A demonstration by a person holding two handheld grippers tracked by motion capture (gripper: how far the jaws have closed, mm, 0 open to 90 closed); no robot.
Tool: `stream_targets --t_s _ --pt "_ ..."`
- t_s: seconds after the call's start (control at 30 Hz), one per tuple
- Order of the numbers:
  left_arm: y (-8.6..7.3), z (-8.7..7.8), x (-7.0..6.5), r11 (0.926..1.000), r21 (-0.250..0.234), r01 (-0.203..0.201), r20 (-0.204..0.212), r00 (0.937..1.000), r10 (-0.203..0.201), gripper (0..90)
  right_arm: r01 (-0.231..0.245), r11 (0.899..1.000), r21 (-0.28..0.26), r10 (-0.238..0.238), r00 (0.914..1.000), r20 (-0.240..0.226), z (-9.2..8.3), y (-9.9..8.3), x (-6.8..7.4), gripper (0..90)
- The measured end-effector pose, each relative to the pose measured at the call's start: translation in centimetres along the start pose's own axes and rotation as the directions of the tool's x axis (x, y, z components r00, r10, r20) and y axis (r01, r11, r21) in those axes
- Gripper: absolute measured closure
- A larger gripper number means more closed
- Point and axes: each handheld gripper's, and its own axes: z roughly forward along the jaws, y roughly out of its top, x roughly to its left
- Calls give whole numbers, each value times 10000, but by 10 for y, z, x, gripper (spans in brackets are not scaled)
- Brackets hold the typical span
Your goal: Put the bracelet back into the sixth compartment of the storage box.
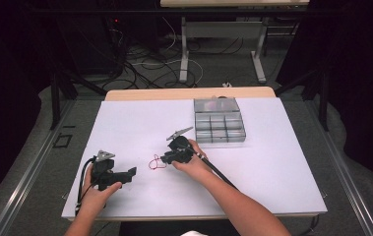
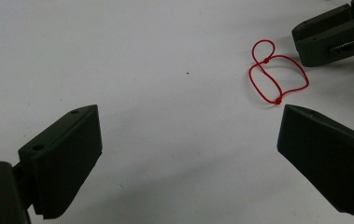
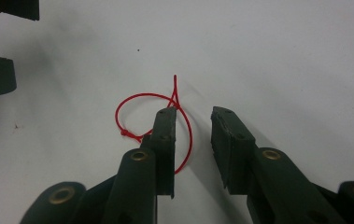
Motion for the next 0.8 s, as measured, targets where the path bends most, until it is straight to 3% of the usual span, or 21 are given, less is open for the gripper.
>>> stream_targets --t_s 0.13,0.3,0.4,0.5,0.57,0.6,0.63,0.67,0.7,0.8 --pt "0 0 0 10000 1 18 11 10000 -18 66 -196 9998 66 196 9998 -61 2 -1 -3 749" --pt "0 0 0 10000 -1 17 13 10000 -17 66 -830 9962 251 834 9963 -184 2 -1 -3 768" --pt "0 0 0 10000 -1 13 12 10000 -13 66 -1019 9943 301 1027 9944 -252 2 -1 -3 777" --pt "0 0 0 10000 0 6 6 10000 -6 66 -877 9959 226 884 9954 -361 4 -1 -6 788" --pt "0 0 0 10000 -3 8 7 10000 -8 66 -1146 9928 337 1160 9924 -407 4 -1 -5 794" --pt "0 0 0 10000 1 4 3 10000 -4 66 -1130 9931 305 1141 9927 -378 4 -2 -5 797" --pt "0 0 0 10000 0 5 7 10000 -5 66 -1207 9918 -419 1191 9921 -382 9 -4 -4 801" --pt "0 0 0 10000 -2 3 6 10000 -3 66 -1181 9923 -365 1168 9925 -372 9 -4 -4 806" --pt "0 0 0 10000 -2 1 6 10000 -1 66 -1124 9932 285 1135 9928 -375 5 -2 -5 812" --pt "0 0 0 10000 1 9 4 10000 -9 66 -1119 9932 320 1130 9929 -369 5 -2 -5 828"
